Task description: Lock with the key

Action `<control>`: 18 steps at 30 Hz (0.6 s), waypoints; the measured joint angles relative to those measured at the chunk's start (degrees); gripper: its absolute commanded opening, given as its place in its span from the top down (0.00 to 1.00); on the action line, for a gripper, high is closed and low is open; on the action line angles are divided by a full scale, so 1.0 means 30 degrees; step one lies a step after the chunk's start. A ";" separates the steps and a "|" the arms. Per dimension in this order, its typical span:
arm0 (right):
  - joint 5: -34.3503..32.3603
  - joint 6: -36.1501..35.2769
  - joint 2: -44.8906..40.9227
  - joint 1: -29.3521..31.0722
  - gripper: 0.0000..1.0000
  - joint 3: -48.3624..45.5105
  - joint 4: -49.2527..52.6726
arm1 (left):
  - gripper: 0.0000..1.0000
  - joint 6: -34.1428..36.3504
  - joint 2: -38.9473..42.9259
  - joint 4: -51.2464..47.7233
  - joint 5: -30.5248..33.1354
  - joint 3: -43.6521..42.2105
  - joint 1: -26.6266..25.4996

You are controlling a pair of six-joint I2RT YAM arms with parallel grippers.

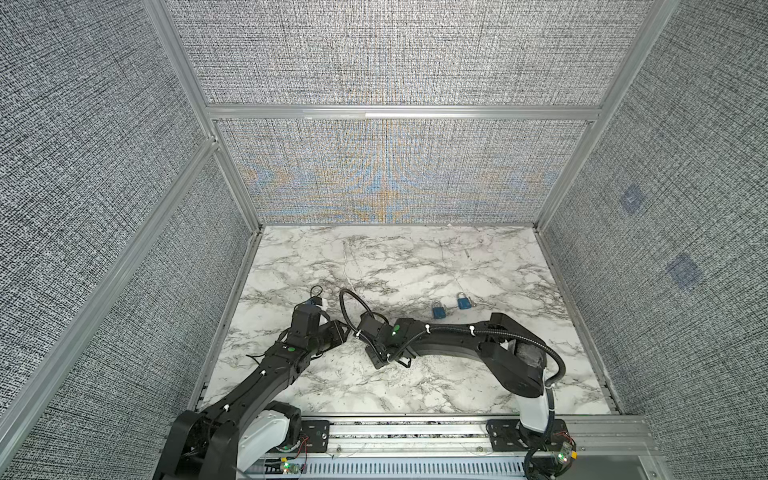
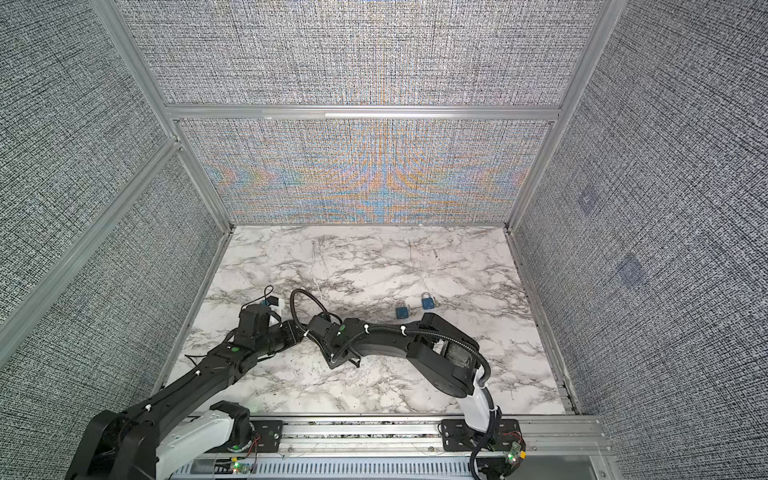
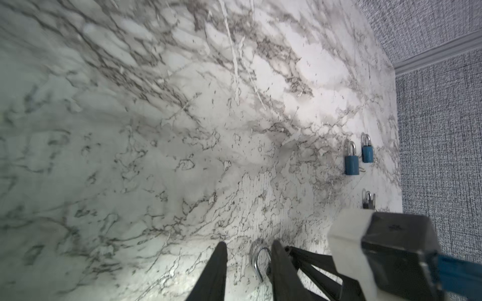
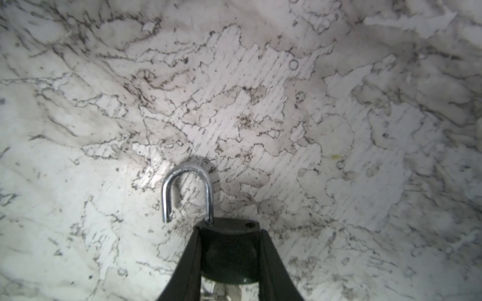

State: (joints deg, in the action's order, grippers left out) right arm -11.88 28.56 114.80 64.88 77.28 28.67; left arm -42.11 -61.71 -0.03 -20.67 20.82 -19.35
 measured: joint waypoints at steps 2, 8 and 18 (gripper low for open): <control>0.0022 0.0000 -0.0117 -0.0007 0.78 -0.0146 -0.0160 | 0.68 0.0000 -0.0933 0.0503 -0.0976 -0.0102 0.0000; 0.0153 -0.0058 -0.0685 -0.0364 0.78 -0.0787 -0.0204 | 0.67 -0.0117 -0.2594 0.1923 -0.3045 -0.0342 -0.0036; 0.0787 -0.0066 -0.1654 -0.0845 0.78 -0.1413 -0.0393 | 0.67 -0.0124 -0.3796 0.3679 -0.4284 -0.0102 -0.0131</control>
State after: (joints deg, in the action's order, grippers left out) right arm -9.52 28.36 109.84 62.35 73.03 27.49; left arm -42.48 -73.10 11.00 -33.52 20.51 -19.75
